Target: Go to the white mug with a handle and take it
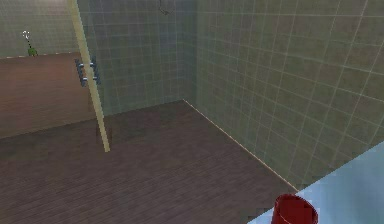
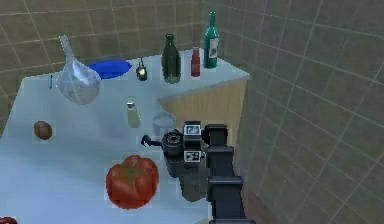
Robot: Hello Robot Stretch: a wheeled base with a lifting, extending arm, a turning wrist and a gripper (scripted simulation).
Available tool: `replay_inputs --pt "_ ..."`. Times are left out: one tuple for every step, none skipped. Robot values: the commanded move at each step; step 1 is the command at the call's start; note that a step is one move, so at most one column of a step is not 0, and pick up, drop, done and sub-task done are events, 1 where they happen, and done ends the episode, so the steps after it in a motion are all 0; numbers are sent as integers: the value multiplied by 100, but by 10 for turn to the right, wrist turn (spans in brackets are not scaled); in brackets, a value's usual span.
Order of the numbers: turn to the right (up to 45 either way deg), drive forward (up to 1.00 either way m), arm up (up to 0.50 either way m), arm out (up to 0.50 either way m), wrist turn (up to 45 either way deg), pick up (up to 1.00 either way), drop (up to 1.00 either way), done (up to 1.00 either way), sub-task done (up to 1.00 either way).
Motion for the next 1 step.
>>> replay_inputs --pt "0 0 10 0 0 0 0 0 0"
